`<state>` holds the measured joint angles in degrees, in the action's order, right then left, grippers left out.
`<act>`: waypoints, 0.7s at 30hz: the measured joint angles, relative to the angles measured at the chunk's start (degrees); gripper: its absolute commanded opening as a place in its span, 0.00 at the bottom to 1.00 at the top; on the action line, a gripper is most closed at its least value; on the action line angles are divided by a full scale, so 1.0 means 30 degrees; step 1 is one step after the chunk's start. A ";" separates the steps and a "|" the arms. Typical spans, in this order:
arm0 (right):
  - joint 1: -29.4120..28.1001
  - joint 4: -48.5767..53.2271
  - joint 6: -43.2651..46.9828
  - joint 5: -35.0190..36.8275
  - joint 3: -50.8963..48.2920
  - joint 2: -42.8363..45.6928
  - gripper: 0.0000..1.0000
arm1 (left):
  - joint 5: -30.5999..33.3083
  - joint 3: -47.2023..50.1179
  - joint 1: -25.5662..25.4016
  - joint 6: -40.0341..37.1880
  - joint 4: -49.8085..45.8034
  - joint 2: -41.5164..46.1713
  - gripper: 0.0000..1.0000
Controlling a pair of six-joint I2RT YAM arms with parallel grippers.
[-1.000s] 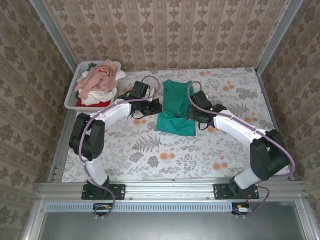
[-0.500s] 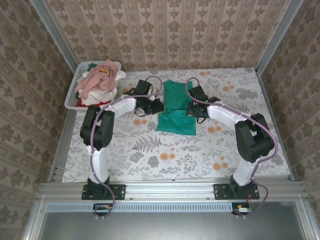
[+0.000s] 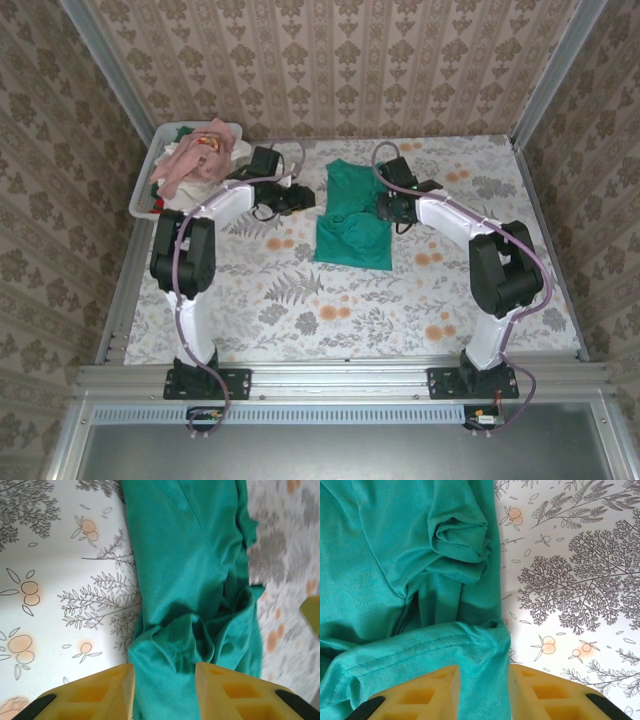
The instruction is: Fold and stack the t-shirts
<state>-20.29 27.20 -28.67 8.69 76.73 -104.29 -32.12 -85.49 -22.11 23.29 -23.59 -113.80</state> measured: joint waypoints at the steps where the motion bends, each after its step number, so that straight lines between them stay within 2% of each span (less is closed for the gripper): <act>1: -0.0051 -0.0211 0.0007 -0.0117 -0.0401 0.0350 0.33 | 0.0423 -0.0044 -0.0211 -0.1129 -0.0576 0.0182 0.42; 4: -0.0262 -0.0998 -0.0080 -0.0685 -0.2594 0.2200 0.33 | 0.2157 -0.0699 -0.1392 -0.4306 -0.2310 0.0306 0.54; 9: -0.0525 -0.2178 -0.0962 -0.1173 -0.6003 0.4685 0.33 | 0.4896 -0.2790 -0.3847 -0.8794 -0.4022 -0.0321 0.54; 12: -0.0503 -0.2914 -0.1545 -0.1457 -0.7730 0.5333 0.34 | 0.5391 -0.4583 -0.4226 -1.0265 -0.4459 -0.1756 0.59; 21: -0.0503 -0.3847 -0.2069 -0.1996 -0.8619 0.5391 0.34 | 0.7461 -0.7395 -0.4102 -1.2371 -0.6054 -0.5712 0.49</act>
<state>-21.80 15.66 -34.87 2.70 50.87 -88.12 -9.74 -107.68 -34.41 -13.82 -41.76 -130.93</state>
